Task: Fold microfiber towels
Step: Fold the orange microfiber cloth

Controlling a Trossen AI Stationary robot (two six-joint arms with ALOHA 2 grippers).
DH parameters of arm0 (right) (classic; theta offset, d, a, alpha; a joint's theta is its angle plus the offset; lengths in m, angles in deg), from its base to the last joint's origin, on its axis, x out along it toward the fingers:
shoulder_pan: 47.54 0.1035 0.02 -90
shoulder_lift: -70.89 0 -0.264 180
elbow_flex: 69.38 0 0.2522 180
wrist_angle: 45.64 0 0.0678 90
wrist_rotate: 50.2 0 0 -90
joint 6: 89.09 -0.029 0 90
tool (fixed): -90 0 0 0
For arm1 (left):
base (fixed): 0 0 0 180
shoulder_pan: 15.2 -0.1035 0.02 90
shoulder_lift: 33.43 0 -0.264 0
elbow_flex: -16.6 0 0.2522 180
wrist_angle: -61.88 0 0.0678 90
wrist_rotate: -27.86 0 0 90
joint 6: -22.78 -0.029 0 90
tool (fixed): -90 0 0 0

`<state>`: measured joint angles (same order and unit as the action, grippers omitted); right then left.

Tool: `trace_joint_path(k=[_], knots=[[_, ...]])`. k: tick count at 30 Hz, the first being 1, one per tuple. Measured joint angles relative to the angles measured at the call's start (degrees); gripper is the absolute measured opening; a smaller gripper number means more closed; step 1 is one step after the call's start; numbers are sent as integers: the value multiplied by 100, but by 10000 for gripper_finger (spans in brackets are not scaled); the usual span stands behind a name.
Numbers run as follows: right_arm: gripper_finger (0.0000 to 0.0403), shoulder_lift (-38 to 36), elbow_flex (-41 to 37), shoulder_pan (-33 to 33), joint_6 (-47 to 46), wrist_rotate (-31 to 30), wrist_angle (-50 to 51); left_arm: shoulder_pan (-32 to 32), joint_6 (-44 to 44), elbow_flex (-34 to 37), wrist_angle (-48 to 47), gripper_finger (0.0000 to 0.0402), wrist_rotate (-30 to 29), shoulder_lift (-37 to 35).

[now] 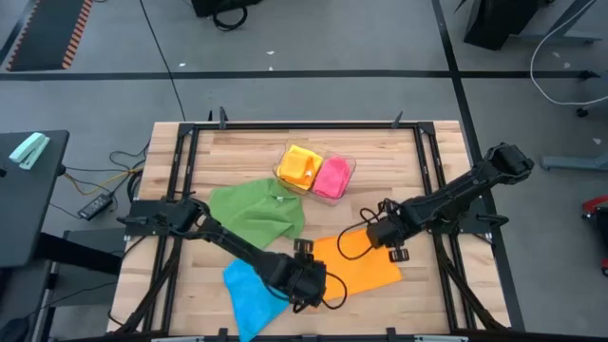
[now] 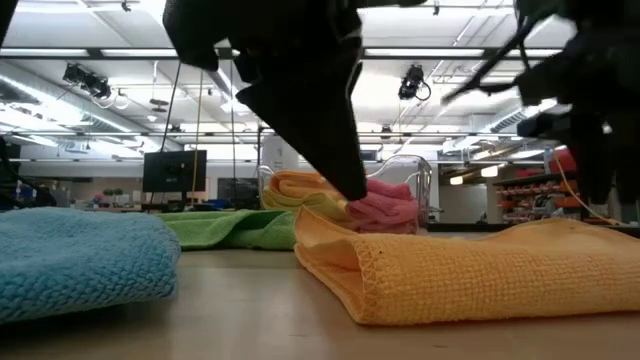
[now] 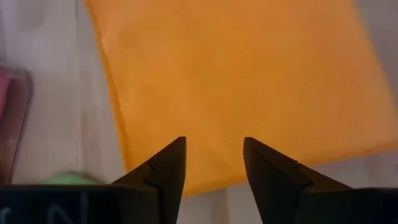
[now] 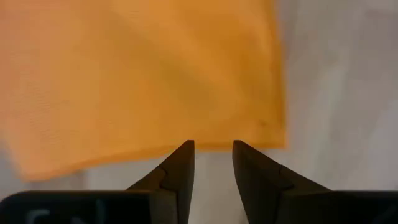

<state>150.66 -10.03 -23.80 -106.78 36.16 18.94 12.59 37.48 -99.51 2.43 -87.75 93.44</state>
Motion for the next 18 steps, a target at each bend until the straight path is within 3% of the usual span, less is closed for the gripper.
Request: trace_joint_path(k=[8,18], knots=[[117,-2,277,1268,-260,-759,-385,-142,-4,0,88,148,-15,0],[117,0,-639,2116,-241,-935,-3461,-325,273,0,108,133,-9,22]])
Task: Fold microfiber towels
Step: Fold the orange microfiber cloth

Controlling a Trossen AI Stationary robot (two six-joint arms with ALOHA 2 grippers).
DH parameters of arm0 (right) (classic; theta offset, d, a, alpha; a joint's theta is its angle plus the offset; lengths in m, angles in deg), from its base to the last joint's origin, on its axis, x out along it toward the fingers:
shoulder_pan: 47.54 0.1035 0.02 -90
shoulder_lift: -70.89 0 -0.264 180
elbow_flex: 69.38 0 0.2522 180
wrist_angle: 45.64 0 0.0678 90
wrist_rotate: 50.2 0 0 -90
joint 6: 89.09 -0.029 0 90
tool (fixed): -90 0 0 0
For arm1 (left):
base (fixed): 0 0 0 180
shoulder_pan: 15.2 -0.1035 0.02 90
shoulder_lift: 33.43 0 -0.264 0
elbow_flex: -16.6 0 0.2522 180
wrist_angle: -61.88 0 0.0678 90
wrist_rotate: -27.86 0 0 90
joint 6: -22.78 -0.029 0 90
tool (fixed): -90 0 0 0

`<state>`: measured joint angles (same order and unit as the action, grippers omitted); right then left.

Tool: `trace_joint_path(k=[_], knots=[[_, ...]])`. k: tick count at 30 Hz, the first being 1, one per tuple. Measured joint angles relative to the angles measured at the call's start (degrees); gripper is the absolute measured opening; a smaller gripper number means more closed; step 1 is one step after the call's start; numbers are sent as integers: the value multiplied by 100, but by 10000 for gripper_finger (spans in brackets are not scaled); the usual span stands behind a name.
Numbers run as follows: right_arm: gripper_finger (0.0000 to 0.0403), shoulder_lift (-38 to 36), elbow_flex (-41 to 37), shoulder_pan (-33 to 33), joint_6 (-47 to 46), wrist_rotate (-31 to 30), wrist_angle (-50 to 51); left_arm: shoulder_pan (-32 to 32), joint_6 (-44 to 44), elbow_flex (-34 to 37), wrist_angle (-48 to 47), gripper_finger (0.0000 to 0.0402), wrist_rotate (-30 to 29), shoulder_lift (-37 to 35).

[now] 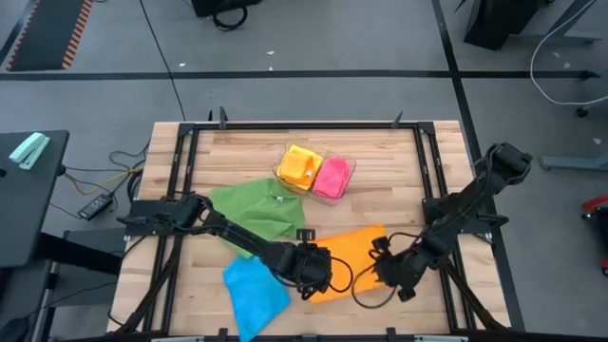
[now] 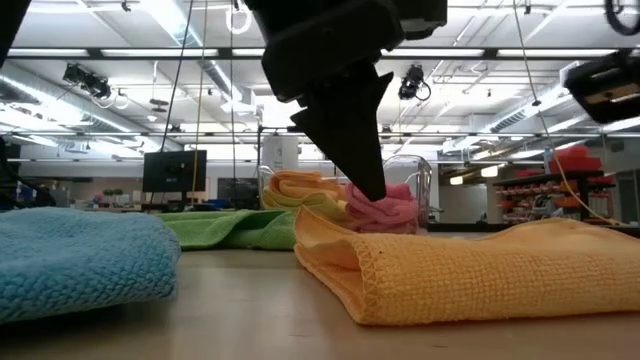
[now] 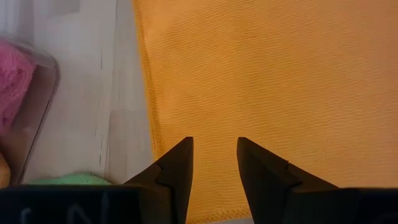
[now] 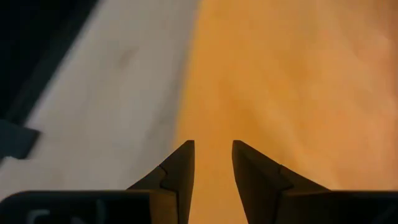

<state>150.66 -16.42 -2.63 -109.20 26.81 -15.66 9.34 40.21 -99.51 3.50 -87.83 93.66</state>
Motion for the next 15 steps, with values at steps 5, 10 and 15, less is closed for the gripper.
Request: trace_joint_path(k=[5,10,15], knots=[[117,0,-567,304,148,-5,-1131,4,-37,0,-22,137,0,0],[117,0,-977,459,-329,-5,-1196,5,-7,0,-22,137,1,0],[117,-1,-1089,510,-1176,163,-35,11,-7,0,-22,128,0,2]])
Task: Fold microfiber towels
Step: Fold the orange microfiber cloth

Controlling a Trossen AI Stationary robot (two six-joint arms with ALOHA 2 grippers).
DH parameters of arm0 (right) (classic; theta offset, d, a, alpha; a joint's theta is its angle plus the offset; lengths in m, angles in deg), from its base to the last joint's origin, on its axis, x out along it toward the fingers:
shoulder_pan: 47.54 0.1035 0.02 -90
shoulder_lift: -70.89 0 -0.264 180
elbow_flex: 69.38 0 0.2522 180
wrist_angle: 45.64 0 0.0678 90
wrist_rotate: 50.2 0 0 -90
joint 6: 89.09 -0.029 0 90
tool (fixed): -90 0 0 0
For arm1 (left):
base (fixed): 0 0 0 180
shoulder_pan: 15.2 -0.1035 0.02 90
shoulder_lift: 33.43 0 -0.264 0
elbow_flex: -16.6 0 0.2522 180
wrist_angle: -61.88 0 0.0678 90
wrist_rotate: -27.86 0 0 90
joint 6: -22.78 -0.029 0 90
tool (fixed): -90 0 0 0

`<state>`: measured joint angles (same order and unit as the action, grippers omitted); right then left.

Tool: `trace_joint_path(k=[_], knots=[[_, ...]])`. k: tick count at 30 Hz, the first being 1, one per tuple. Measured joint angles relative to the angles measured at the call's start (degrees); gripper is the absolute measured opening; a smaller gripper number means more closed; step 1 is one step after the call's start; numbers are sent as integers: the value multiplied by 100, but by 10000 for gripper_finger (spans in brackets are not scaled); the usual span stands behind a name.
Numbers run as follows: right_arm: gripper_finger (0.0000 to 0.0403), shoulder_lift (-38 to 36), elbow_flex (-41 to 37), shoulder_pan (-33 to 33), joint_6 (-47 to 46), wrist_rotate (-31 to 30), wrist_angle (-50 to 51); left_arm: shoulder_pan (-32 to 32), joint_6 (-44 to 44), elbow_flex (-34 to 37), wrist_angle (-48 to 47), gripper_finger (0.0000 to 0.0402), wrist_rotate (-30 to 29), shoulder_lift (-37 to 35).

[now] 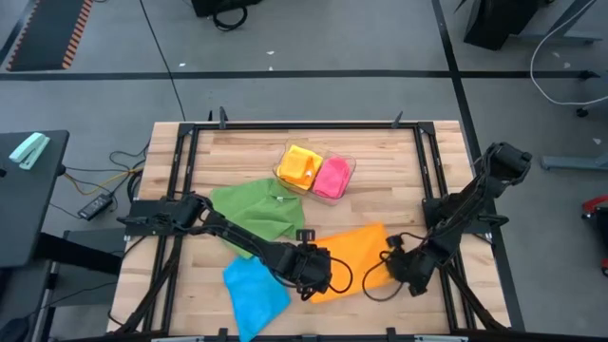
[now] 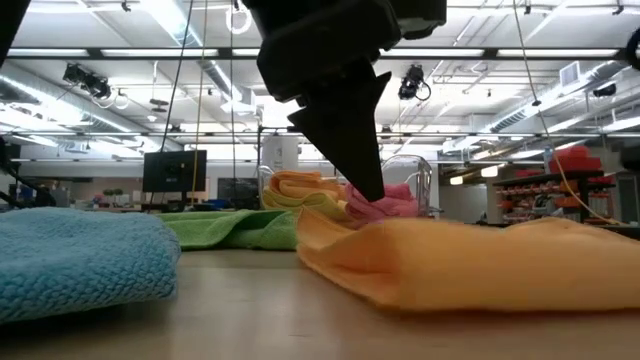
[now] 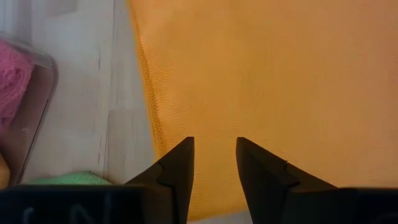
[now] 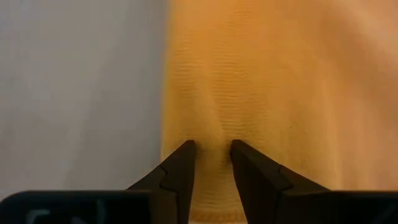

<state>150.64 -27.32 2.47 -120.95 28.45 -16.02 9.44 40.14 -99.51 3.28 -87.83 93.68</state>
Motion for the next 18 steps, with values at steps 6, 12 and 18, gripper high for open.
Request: trace_joint_path(k=[6,12,18], knots=[[117,-12,380,-463,-837,-336,2131,-5,-4,0,8,129,2,0],[117,12,1006,-990,-1135,-1188,4075,15,-27,0,151,134,5,2],[117,6,1667,-1011,-973,-1348,4574,146,-571,0,412,130,196,4]])
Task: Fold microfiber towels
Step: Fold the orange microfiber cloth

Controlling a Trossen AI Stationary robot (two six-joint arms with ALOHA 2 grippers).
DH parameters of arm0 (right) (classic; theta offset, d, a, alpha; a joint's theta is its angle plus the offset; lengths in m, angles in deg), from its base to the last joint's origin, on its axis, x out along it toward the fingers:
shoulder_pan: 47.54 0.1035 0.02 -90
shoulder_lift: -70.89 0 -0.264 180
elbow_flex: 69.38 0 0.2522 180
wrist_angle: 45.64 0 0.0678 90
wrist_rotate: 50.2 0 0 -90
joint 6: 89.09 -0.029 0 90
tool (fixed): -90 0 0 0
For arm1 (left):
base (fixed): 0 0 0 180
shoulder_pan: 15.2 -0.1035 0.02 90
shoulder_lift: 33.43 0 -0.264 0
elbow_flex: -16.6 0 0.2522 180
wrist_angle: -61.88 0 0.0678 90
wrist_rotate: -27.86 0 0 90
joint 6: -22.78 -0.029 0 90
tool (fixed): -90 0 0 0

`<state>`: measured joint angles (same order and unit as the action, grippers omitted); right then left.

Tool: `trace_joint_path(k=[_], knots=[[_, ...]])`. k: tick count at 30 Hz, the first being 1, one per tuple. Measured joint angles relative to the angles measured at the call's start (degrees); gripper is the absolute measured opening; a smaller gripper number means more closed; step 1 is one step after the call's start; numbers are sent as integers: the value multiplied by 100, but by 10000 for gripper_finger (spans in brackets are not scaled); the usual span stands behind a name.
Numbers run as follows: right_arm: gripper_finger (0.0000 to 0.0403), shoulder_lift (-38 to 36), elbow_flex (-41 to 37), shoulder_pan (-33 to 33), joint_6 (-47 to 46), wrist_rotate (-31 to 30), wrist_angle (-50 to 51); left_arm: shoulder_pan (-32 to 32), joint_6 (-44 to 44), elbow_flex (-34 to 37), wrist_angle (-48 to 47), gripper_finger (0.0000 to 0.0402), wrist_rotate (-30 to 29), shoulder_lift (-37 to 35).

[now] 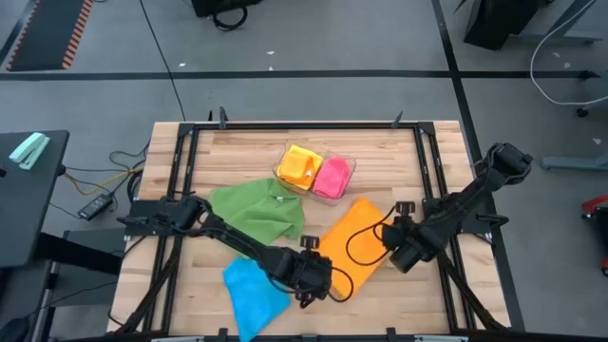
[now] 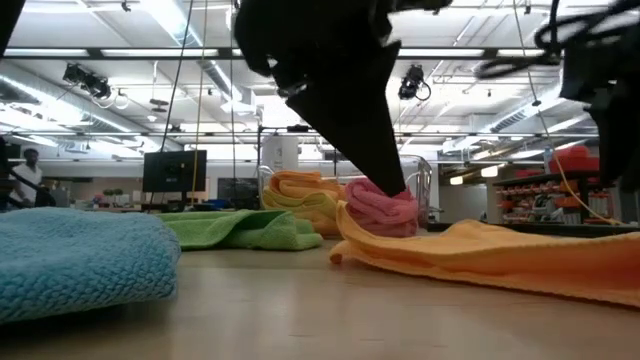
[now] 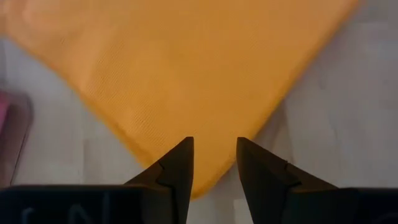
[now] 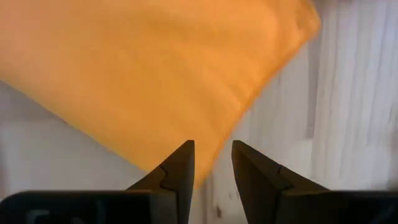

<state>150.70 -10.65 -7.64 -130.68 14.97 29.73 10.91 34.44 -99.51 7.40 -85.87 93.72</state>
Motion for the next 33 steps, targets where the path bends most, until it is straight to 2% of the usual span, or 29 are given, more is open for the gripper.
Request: trace_joint_path(k=[3,7,11,15,21,27,33], knots=[[117,0,97,158,327,-110,-703,113,-465,-9,57,140,-85,67],[117,0,49,424,775,-105,-1686,271,-1264,-4,6,174,-440,351],[117,-2,46,599,1035,-106,-2101,332,-1750,-13,-104,204,-893,586],[117,-2,46,615,953,-99,-2119,362,-2107,-14,-232,212,-1491,678],[117,-2,46,614,924,-106,-2150,325,-2121,-4,-590,186,-1606,686],[117,-2,46,612,989,-125,-2185,74,-1969,-22,-697,157,-994,655],[117,-2,44,684,1193,-132,-2668,29,-1969,-13,-611,104,-847,657]])
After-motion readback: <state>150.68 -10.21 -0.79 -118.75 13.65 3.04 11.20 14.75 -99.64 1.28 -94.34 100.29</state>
